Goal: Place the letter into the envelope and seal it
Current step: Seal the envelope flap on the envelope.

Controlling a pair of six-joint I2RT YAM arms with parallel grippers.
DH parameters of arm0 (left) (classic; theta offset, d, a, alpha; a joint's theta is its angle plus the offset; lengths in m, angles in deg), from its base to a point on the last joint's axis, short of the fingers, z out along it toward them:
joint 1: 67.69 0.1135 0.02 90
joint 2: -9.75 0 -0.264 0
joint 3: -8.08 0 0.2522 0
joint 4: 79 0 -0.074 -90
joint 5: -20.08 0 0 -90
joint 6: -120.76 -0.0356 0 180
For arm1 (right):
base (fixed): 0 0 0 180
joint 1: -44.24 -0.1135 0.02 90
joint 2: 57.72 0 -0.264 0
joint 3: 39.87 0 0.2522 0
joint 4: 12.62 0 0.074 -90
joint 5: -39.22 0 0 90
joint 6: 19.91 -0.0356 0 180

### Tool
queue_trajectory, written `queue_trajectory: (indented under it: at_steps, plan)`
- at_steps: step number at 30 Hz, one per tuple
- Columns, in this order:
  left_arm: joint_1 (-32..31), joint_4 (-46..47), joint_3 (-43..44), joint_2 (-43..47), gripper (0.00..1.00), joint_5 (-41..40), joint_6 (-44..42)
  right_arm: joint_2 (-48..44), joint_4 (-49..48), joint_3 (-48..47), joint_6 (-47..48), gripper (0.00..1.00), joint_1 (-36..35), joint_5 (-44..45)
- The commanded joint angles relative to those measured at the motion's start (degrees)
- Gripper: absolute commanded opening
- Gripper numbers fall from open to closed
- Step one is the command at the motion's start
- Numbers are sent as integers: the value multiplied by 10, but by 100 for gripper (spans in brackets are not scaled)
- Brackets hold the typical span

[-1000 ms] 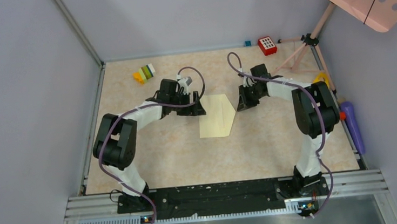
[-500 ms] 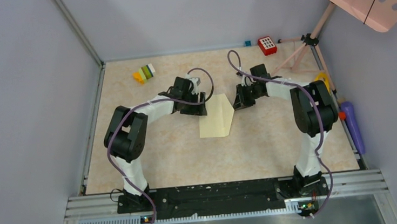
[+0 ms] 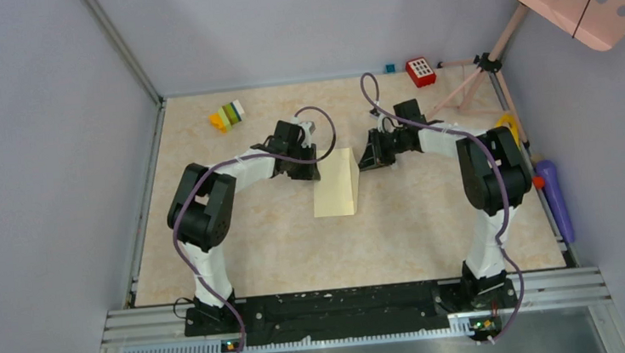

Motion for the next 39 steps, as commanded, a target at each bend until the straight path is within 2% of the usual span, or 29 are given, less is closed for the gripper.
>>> queue_trajectory:
  at_steps: [1, 15, 24, 30, 34, 39]
  plan:
    - [-13, -44, -11, -45, 29, 4, 6, 16, -32, -17, -26, 13, -9, -29]
    - [-32, -43, -10, -63, 27, 17, 17, 99, -44, -56, -53, 13, -53, 4]
    - [-32, -27, -16, -55, 27, 64, 33, 141, 3, -78, -44, 12, -67, 31]
    - [-3, -4, -4, -14, 29, 134, 41, 145, 15, -74, -36, 0, -66, 44]
    - [15, 7, 21, 3, 30, 223, 38, 145, 23, -75, -30, 0, -66, 55]
    - [13, 28, 32, 9, 28, 281, 48, 150, 30, -79, -24, 0, -66, 69]
